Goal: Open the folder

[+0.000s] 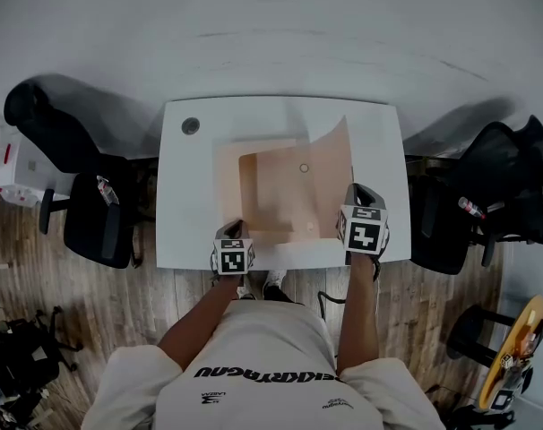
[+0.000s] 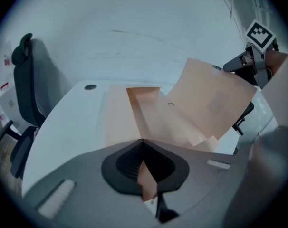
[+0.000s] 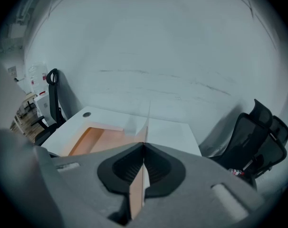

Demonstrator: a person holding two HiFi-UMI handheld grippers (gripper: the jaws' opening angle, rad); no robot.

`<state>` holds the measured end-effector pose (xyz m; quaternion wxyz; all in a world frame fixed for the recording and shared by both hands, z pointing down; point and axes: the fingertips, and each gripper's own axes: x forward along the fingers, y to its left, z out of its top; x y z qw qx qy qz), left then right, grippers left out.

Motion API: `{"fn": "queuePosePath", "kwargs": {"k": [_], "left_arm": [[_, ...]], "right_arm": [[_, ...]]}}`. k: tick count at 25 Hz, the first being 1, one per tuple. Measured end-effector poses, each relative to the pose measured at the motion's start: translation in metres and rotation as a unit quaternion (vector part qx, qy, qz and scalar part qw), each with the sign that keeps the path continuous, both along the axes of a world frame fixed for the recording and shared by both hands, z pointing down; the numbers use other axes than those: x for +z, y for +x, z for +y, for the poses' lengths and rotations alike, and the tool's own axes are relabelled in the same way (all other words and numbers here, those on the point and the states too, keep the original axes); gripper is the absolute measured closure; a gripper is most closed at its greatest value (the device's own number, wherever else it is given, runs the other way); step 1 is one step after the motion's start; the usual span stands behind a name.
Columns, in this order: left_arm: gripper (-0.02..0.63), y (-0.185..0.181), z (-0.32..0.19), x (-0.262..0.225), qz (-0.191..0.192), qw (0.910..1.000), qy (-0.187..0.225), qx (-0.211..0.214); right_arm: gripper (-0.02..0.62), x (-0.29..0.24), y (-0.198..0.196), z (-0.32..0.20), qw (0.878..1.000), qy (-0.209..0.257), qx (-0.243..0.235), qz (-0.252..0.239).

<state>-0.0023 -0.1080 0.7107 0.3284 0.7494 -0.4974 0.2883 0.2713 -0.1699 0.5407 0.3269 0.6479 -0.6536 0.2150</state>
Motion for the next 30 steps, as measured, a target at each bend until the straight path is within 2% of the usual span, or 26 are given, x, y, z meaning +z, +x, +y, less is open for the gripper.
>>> {"fn": "queuePosePath", "kwargs": {"k": [8, 30], "left_arm": [[0.612, 0.000, 0.000, 0.000, 0.002, 1.0000, 0.001, 0.001], [0.609, 0.000, -0.001, 0.000, 0.009, 1.0000, 0.002, -0.003]], "right_arm": [[0.592, 0.005, 0.020, 0.001, 1.000, -0.004, 0.016, -0.005], [0.592, 0.013, 0.042, 0.002, 1.000, -0.016, 0.025, 0.008]]}}
